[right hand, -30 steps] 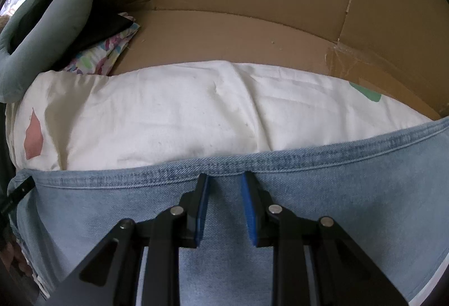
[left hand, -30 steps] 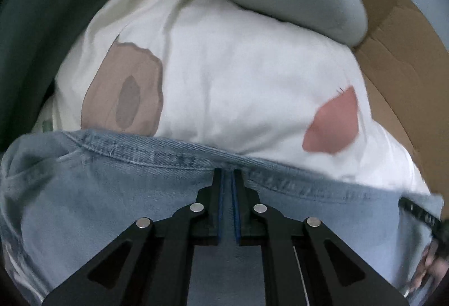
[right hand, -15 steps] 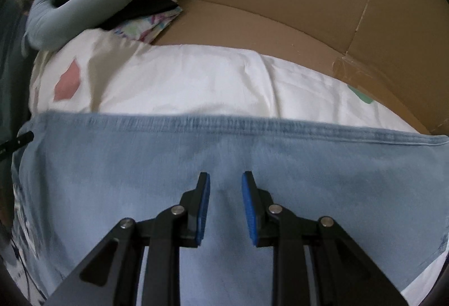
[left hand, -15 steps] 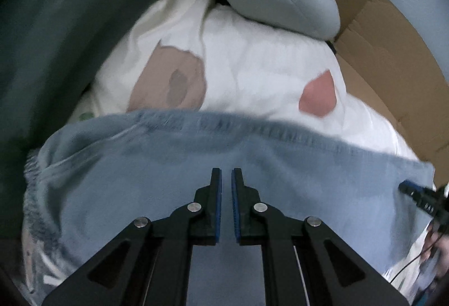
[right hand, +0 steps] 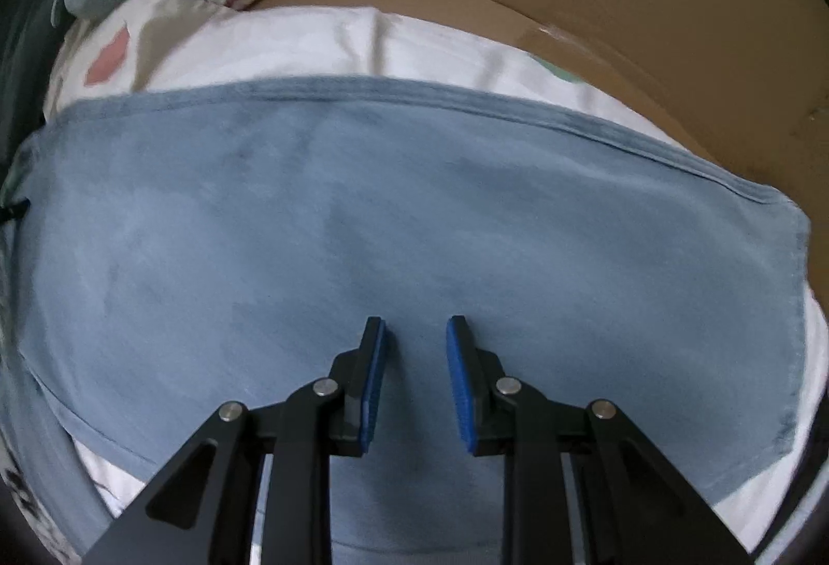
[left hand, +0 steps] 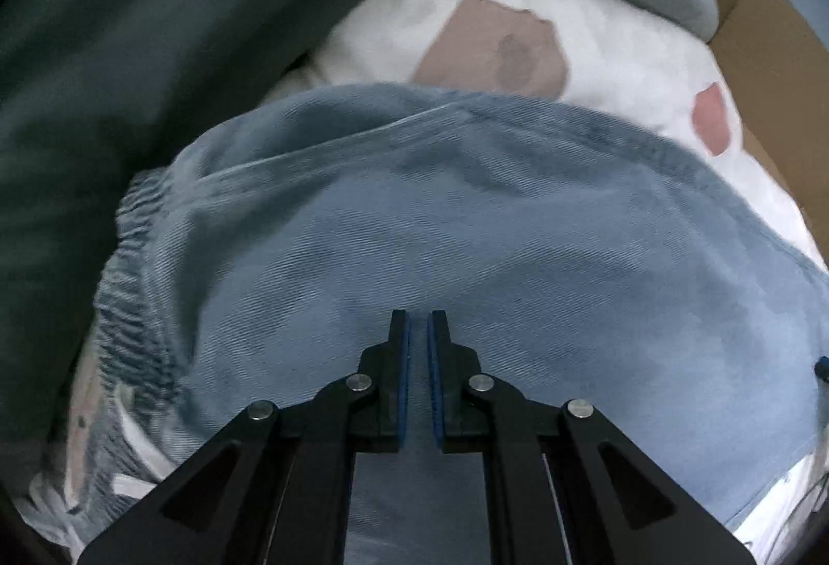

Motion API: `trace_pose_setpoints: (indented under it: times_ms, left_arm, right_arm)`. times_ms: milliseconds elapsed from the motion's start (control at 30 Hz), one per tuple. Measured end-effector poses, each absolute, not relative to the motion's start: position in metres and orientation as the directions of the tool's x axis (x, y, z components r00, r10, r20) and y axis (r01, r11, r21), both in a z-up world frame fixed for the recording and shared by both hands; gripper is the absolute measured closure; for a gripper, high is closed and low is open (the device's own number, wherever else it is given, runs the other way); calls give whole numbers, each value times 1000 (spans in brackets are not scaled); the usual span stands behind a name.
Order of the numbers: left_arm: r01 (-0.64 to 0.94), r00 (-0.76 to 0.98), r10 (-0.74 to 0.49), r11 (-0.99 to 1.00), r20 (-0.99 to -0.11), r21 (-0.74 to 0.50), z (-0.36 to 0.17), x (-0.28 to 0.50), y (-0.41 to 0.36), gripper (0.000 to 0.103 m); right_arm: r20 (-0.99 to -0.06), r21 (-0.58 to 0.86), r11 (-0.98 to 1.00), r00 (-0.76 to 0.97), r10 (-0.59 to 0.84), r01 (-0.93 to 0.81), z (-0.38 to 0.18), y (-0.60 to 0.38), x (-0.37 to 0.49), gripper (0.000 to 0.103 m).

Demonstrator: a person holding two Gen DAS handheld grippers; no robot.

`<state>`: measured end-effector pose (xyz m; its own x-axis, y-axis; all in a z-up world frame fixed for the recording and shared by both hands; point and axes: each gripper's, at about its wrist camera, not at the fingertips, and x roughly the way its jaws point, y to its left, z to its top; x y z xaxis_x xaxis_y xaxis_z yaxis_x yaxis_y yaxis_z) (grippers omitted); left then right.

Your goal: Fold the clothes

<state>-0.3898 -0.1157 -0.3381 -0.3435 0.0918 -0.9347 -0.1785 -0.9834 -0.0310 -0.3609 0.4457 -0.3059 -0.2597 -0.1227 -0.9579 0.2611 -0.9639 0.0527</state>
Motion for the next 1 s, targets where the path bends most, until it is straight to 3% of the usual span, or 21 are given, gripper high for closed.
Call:
trace_pose_setpoints:
  times_ms: [200, 400, 600, 700, 867, 1000]
  left_arm:
    - [-87, -337, 67, -995, -939, -40, -321, -394, -152, 95]
    - [-149, -320, 106, -987, -942, -60, -302, -372, -156, 95]
    - [-159, -186, 68, -987, -980, -38, -327, -364, -151, 95]
    - [-97, -186, 69, -994, -980, -51, -328, -369, -151, 95]
    - [-127, -220, -5, -991, -975, 34, -326, -367, -144, 91]
    - [-54, -221, 12, -999, -975, 0, -324, -370, -158, 92]
  right_arm:
    - [-967, 27, -980, -245, -76, 197, -308, 492, -354, 85]
    - [-972, 4, -993, -233, -31, 118, -299, 518, -347, 85]
    - [-988, -7, -991, -153, -13, 130, -306, 525, -330, 85]
    - [-990, -1, -993, -139, -17, 122, -308, 528, -325, 83]
    - [-989, 19, -992, -140, -37, 127, -311, 532, -321, 82]
    - [-986, 57, -993, -150, -72, 106, -312, 535, -318, 82]
